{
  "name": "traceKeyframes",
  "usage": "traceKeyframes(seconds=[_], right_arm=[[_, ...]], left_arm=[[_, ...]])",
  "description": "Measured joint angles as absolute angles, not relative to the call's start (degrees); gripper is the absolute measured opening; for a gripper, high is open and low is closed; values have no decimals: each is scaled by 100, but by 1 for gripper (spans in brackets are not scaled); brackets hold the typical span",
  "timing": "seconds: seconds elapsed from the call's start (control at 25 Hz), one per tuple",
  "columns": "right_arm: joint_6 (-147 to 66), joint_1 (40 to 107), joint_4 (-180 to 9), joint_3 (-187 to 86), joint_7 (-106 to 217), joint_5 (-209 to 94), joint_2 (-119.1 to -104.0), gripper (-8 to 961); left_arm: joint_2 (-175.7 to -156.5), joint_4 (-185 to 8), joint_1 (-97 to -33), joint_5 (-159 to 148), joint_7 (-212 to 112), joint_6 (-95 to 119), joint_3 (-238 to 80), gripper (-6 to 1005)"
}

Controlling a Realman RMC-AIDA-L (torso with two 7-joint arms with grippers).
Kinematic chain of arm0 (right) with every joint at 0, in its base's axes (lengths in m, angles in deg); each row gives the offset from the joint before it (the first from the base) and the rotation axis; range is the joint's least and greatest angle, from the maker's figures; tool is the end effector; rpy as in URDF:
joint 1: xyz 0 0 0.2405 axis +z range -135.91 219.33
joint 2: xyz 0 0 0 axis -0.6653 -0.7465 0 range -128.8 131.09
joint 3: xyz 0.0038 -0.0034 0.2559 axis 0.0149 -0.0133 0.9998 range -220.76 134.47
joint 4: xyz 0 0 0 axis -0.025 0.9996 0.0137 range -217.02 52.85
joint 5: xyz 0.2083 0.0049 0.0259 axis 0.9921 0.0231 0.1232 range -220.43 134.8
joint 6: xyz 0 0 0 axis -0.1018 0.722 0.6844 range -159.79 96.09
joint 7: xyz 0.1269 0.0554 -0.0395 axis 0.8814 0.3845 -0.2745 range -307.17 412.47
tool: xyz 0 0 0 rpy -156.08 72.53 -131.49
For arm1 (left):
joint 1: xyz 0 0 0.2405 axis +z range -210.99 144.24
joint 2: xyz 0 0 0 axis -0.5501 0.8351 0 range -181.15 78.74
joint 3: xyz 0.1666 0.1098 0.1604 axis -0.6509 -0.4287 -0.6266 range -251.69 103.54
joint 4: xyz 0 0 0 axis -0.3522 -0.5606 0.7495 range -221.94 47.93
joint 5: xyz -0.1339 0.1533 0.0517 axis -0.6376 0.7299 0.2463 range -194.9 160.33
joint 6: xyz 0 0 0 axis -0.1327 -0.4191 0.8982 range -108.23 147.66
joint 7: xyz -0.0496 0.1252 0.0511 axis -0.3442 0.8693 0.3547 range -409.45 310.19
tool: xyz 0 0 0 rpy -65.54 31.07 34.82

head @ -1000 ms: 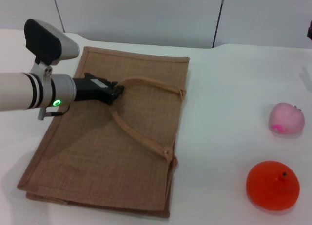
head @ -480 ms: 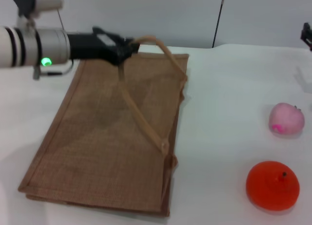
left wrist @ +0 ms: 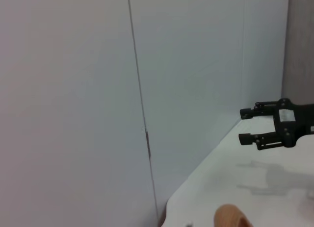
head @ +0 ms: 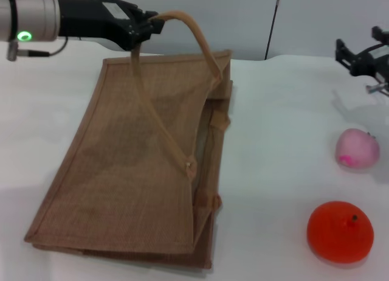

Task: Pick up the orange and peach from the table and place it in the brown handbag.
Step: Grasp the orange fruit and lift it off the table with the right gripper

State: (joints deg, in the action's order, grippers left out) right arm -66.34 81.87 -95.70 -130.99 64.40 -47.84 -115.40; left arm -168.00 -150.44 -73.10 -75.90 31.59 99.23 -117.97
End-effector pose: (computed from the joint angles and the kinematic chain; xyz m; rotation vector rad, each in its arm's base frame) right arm 0.2789 0.4401 -0.0093 -1.8560 0.4583 0.3721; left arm -0.1743 0.4189 0.0875 -2.5303 -0.3410 -0.3928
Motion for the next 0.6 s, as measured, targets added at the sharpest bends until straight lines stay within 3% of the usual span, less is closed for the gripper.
traceKeyframes(seconds=[0.32,0.6], right_arm=[[-5990,6892,-12079,-14300,7170,-4834,-11444,782],[-2656,5937,-15105,-14734,7153,-5784,-11424,781]], left_arm=[[-16779,-16695,-6822,-7378,2180,9955,-12659,126],[-16797,-17303,-6704,-7340,1793,10224,-12840,126]])
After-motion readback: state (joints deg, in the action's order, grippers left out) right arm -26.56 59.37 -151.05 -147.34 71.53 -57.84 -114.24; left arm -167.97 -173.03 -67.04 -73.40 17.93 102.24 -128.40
